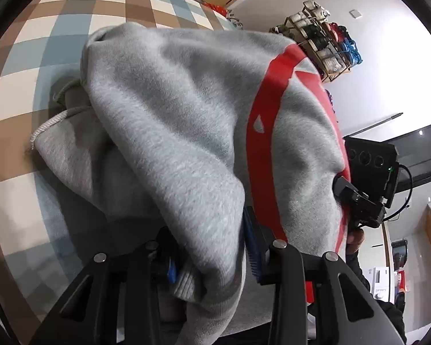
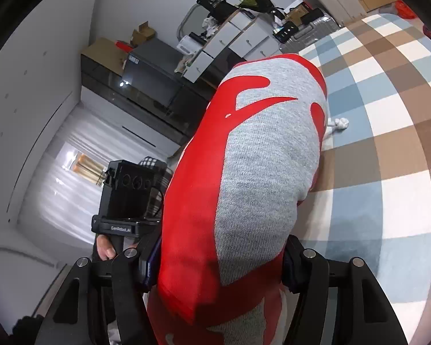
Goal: Fold large clothes
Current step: 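Lift the folded hoodie off the bed with both tools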
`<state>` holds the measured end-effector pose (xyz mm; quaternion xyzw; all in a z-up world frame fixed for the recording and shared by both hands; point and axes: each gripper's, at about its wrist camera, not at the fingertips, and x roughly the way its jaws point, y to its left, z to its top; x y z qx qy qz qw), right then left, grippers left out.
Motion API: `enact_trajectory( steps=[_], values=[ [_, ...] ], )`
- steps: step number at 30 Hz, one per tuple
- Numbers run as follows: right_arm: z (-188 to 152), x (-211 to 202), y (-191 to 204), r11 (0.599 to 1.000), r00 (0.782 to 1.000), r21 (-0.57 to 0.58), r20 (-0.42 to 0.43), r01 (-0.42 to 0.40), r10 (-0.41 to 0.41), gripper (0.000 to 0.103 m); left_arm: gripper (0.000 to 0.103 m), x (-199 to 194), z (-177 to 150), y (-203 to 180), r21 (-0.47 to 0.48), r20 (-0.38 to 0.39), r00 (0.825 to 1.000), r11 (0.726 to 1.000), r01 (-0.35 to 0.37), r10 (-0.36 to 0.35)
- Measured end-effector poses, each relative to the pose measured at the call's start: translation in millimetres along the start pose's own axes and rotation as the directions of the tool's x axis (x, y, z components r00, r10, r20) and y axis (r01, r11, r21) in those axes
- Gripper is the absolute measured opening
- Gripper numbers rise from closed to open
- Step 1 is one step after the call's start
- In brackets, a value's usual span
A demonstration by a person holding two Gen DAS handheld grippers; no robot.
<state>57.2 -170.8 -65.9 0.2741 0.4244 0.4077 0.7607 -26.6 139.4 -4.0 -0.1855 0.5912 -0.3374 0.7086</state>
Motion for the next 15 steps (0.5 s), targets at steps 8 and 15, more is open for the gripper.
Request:
enact_trajectory(
  steps=[8,15],
  values=[
    [-0.1,21.6,-26.4,0.993,0.986,0.054,-0.140,0.102,-0.093,0.071,0.032,23.4,-3.1,38.9,-0.103,-0.055,0.998,0.994,-0.038,0.032],
    [12.5,40.2,-48.6,0.985,0.965,0.092,-0.234,0.144,-0.119,0.092,0.061,48.1,6.7,51.5,-0.157,-0.118,0.993,0.987,-0.015,-0.004]
  ],
)
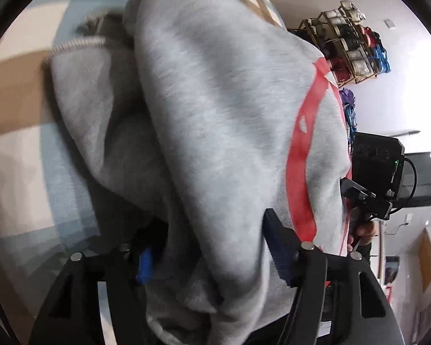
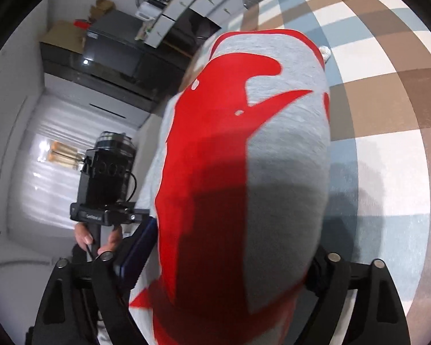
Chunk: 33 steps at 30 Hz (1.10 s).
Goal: Fold large clothes
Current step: 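Lift the folded hoodie off the bed with both tools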
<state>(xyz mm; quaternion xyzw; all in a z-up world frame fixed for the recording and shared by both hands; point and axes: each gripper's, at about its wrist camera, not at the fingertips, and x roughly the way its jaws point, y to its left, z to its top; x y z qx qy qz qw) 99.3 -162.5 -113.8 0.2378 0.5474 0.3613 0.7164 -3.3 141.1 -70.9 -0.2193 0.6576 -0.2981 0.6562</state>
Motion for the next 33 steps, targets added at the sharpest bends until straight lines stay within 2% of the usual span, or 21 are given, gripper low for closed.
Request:
enact_trajectory(
  steps=[3,4,7,9,12,17,22,24,29,33],
  values=[
    [0.7,3.2,-3.2,1.000,1.000,-0.006,0.011,-0.017,0.017,0.091,0.060,7.5,3.6,-7.8,0.028,0.005,1.000,0.999,0.026,-0.026],
    [-1.5,2.4,-4.0,1.000,1.000,-0.006,0.009,-0.029,0.029,0.089,0.049,9.6,2.8,-11.4,0.050,0.009,0.999,0.998,0.032,-0.032],
    [-5.5,-4.1,-13.3,0.998,0.997,0.014,0.025,-0.069,0.068,0.076,0.036,9.0,0.5,-22.4,0.090,0.023,0.999,0.995,0.042,-0.045],
    [-10.1,-12.9,-18.0,0.994,0.993,0.033,0.055,-0.104,0.102,0.068,0.032,5.1,2.1,-29.6,0.088,0.034,0.998,0.995,0.045,-0.048],
    [-14.3,-21.0,-6.6,0.994,0.990,-0.018,0.088,-0.107,0.108,0.064,0.030,-0.1,0.1,-37.7,0.114,0.049,0.998,0.993,0.022,-0.028],
    [-15.0,-40.4,16.7,0.987,0.978,-0.089,0.151,-0.133,0.146,0.062,0.029,-3.9,1.6,-50.4,0.130,0.061,0.997,0.991,0.043,-0.051],
    [-4.1,-52.9,43.0,0.984,0.973,-0.114,0.172,-0.134,0.153,0.062,0.029,-34.3,-0.4,-58.4,0.155,0.119,0.990,0.987,0.052,-0.070],
    [1.2,-51.7,62.0,0.982,0.972,-0.135,0.180,-0.131,0.154,0.062,0.029,-51.5,-2.4,-62.8,0.151,0.149,0.987,0.988,0.035,-0.058],
    [20.0,-43.2,128.2,0.965,0.969,-0.222,0.169,-0.140,0.180,0.062,0.029,-108.5,-14.3,-75.5,0.158,0.192,0.980,0.983,-0.090,0.059],
    [37.0,-33.3,191.1,0.937,0.961,-0.304,0.154,-0.174,0.228,0.062,0.029,-165.8,-25.4,-83.3,0.147,0.248,0.960,0.974,-0.172,0.132]
  ],
)
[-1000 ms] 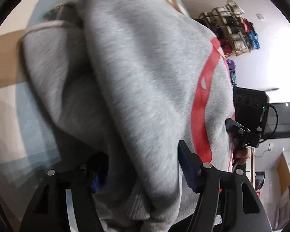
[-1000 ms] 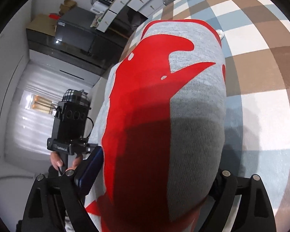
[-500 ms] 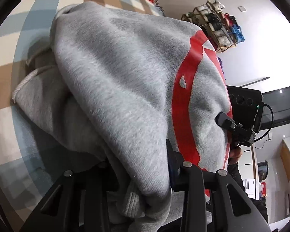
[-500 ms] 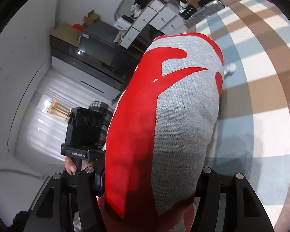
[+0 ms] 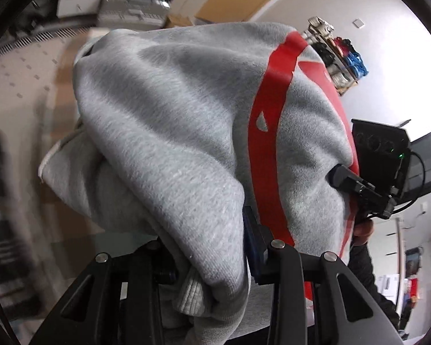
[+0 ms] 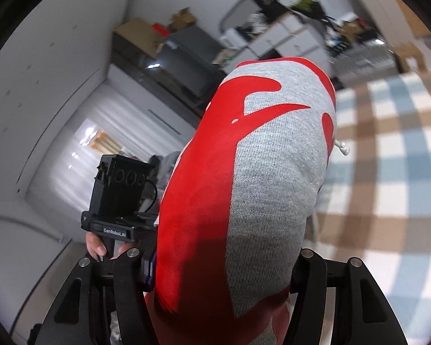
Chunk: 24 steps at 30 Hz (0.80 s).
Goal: Fold large clothes
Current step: 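Lift the folded hoodie off the bed with both tools, then carry the hoodie with both tools and lower it onto the plaid cloth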
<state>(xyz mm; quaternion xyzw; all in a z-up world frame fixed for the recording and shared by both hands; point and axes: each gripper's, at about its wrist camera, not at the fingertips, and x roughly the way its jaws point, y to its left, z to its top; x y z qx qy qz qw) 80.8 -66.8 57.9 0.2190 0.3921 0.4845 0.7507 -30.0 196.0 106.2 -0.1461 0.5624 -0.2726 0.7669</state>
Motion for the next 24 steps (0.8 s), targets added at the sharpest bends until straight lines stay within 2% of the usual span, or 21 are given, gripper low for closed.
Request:
enact_trajectory(
  steps=[6,9,14,16,18,19,20,21,23,24],
  values=[
    [49.9,58.6,71.1,0.992,0.993,-0.048,-0.002,-0.116,0.116,0.062,0.029,-94.3,9.3,10.6,-0.032,0.077,0.988,0.991,-0.130,0.132],
    [63.3,97.5,98.5,0.983,0.984,-0.047,-0.007,-0.179,0.179,0.062,0.030,-138.0,5.4,29.6,-0.037,0.125,0.967,0.975,-0.217,0.220],
    [70.5,201.8,125.1,0.961,0.961,0.029,-0.027,-0.274,0.275,0.062,0.030,-178.0,8.0,90.7,-0.126,0.119,0.925,0.930,-0.345,0.360],
    [63.7,240.1,121.2,0.949,0.952,0.089,-0.025,-0.302,0.305,0.062,0.030,-180.6,9.3,113.4,-0.166,0.117,0.918,0.919,-0.358,0.379],
    [47.3,281.2,110.5,0.938,0.948,0.160,-0.038,-0.308,0.317,0.063,0.029,-164.9,15.4,138.2,-0.215,0.107,0.914,0.907,-0.362,0.390],
    [34.6,301.1,102.6,0.937,0.951,0.196,-0.055,-0.289,0.305,0.063,0.030,-153.0,12.9,162.4,-0.232,0.084,0.914,0.900,-0.369,0.397],
    [19.1,323.6,93.0,0.941,0.958,0.229,-0.086,-0.249,0.274,0.064,0.030,-131.7,24.9,165.8,-0.265,0.068,0.914,0.891,-0.370,0.400],
    [6.6,339.4,85.1,0.946,0.962,0.247,-0.121,-0.209,0.244,0.066,0.029,-118.2,21.3,188.9,-0.318,0.045,0.918,0.877,-0.359,0.393],
    [-18.0,359.7,76.2,0.972,0.968,0.196,-0.190,-0.128,0.165,0.067,0.032,-83.7,4.7,234.4,-0.428,-0.011,0.929,0.837,-0.340,0.371],
    [-24.5,356.6,80.8,0.983,0.971,0.126,-0.182,-0.133,0.155,0.069,0.042,-73.0,-3.7,247.2,-0.470,0.000,0.944,0.833,-0.291,0.329]
  ],
)
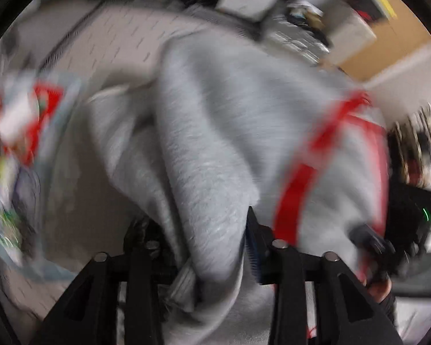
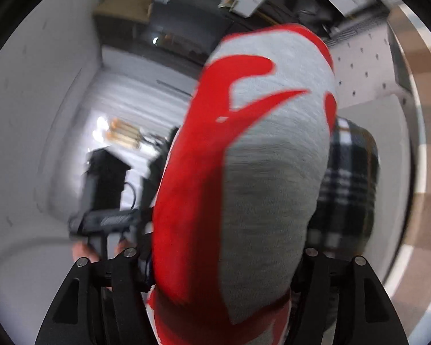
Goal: Fold large clothes
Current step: 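Carry the hoodie with both tools and lower it onto the plaid cloth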
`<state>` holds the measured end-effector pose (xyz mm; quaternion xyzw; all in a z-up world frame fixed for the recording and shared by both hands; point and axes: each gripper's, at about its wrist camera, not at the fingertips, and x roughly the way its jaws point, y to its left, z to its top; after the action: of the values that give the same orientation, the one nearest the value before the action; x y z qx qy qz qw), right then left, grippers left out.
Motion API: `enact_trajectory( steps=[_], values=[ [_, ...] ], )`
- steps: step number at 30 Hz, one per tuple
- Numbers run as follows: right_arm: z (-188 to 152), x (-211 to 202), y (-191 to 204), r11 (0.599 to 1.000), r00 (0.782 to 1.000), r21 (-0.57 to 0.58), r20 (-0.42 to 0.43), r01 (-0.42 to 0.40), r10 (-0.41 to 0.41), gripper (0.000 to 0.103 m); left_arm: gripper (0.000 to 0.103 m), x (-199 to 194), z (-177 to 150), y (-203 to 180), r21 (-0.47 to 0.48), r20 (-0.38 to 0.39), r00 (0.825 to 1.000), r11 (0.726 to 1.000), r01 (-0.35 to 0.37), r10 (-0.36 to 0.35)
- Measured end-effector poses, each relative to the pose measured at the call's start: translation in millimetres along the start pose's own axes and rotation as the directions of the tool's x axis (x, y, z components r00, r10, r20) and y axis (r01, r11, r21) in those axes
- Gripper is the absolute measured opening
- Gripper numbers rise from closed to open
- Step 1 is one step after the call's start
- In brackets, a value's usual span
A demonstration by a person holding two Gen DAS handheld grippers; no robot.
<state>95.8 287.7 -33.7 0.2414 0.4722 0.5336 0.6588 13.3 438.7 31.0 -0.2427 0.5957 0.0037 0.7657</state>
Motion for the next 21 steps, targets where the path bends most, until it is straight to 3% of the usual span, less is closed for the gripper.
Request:
enact_trajectory(
  steps=[1,4,7,10,12,13,15,16,17,18,19,21],
  values=[
    [-4.2,-3.5,8.0,0.998,1.000,-0.063,0.005,0.019,-0.019,0.070,0.043,5.7,-7.2,8.0,-0.006,0.013,0.997,0.997,0.071,-0.070],
    [-6.7,-12.4,22.9,0.983,0.995,-0.160,-0.027,0.094,-0.099,0.071,0.045,0.2,-18.4,6.4,0.051,0.088,0.988,0.991,0.120,-0.124],
    [-1.7,-15.3,23.6,0.974,0.986,-0.187,-0.076,0.131,-0.147,0.074,0.045,-3.7,-17.8,8.8,0.032,0.116,0.985,0.992,0.123,-0.126],
    [1.6,-21.1,30.4,0.956,0.970,-0.230,-0.115,0.183,-0.214,0.077,0.045,-8.6,-17.8,9.8,0.019,0.150,0.986,0.998,0.067,-0.069],
    [-1.8,-30.3,46.2,0.911,0.951,-0.327,-0.092,0.252,-0.296,0.077,0.045,-16.1,-27.7,3.1,0.025,0.202,0.979,1.000,-0.019,0.014],
    [-3.0,-33.1,50.3,0.889,0.941,-0.363,-0.081,0.279,-0.329,0.077,0.045,-25.9,-28.1,18.5,0.024,0.231,0.971,0.997,-0.072,0.064],
    [-8.5,-36.2,64.9,0.805,0.905,-0.468,-0.027,0.365,-0.425,0.078,0.045,-29.4,-33.2,25.3,0.009,0.283,0.941,0.981,-0.195,0.185],
    [-14.3,-39.8,69.4,0.760,0.886,-0.513,0.005,0.400,-0.464,0.083,0.045,-37.2,-39.7,28.3,-0.014,0.318,0.915,0.967,-0.255,0.246],
    [-19.7,-41.3,76.3,0.713,0.866,-0.551,0.038,0.434,-0.498,0.086,0.045,-45.1,-45.7,28.9,-0.021,0.343,0.909,0.970,-0.243,0.235],
    [-26.0,-43.2,84.1,0.663,0.848,-0.588,0.077,0.464,-0.525,0.087,0.045,-54.0,-54.7,36.0,-0.023,0.358,0.914,0.981,-0.194,0.189],
    [-31.0,-48.3,90.3,0.628,0.842,-0.617,0.110,0.474,-0.527,0.087,0.045,-60.3,-61.1,42.8,-0.021,0.367,0.918,0.988,-0.150,0.147],
    [-32.9,-55.6,99.0,0.605,0.848,-0.640,0.147,0.474,-0.509,0.087,0.045,-70.2,-81.2,24.1,0.021,0.401,0.913,0.995,-0.098,0.081]
  ],
)
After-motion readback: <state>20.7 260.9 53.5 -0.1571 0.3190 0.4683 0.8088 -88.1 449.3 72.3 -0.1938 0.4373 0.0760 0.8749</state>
